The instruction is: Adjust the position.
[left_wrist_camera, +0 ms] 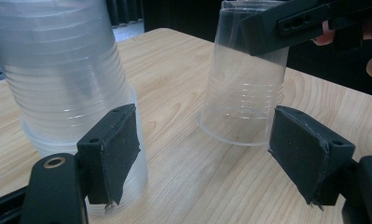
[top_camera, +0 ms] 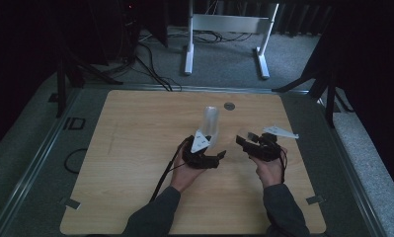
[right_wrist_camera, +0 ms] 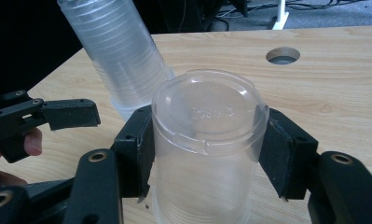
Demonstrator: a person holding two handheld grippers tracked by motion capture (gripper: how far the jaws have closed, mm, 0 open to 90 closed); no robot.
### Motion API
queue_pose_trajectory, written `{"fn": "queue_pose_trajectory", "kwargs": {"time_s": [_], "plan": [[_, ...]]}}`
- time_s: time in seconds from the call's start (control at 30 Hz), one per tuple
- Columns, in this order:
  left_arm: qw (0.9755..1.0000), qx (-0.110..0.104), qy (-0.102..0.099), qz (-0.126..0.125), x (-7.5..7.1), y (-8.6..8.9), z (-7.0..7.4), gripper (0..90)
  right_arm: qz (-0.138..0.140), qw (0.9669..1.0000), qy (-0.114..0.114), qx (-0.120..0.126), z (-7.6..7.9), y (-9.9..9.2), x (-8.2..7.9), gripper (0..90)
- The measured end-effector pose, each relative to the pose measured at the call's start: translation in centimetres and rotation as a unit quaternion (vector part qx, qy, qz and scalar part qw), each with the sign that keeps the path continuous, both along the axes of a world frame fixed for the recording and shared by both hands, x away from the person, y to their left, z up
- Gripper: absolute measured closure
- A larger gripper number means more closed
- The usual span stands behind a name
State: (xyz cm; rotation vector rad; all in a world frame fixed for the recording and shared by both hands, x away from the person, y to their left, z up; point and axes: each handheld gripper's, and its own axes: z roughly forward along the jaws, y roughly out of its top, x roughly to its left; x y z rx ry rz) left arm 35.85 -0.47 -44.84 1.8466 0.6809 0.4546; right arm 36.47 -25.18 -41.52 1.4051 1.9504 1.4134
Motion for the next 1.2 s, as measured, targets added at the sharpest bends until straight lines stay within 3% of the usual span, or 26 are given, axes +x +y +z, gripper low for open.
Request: {"fn": "queue_pose_trajectory", "kwargs": {"time_s": [1.2], "plan": [[0.9998, 0.007, -0.001, -0.018, 0.0, -2.6, -0.9, 23.7, 0.002, 0.9995, 0.011, 0.030, -1.2, 0.2, -0.7, 41.3]]}}
